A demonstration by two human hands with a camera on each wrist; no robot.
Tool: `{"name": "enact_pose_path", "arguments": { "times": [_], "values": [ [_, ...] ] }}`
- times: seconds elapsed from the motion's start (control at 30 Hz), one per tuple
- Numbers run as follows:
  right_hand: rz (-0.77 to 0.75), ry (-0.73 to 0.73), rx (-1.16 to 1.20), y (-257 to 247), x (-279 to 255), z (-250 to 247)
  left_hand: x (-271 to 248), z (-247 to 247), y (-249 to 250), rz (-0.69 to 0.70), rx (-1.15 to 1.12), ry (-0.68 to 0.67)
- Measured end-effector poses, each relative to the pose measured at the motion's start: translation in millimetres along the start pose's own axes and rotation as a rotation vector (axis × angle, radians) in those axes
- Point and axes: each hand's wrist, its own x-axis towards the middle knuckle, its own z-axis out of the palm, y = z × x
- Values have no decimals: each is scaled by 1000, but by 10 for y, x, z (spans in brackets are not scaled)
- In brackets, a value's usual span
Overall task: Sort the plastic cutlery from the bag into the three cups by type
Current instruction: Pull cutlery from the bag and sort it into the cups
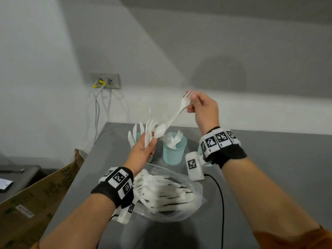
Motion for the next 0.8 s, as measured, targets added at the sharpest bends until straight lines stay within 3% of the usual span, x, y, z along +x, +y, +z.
{"name": "enact_pose_path", "arguments": {
  "times": [0.1, 0.17, 0.33, 0.5, 0.7, 0.8],
  "values": [
    [-96, 64, -101, 16, 39, -118, 44, 11, -27, 23, 78, 22],
    [-100, -21, -233, 135, -37, -135, 56, 45, -23, 35, 95, 10],
    [62, -182, -395, 589, -269, -117, 77, 171, 24, 41, 53, 3],
    [254, -440, -584, 804, -344, -101, 90, 243, -1, 38, 49, -12],
    [22, -222, -332, 489, -359, 39, 108, 265, -60, 78, 197, -14],
    [58, -262, -364, 402, -384, 95, 99, 281, -51, 120, 274, -19]
  ]
}}
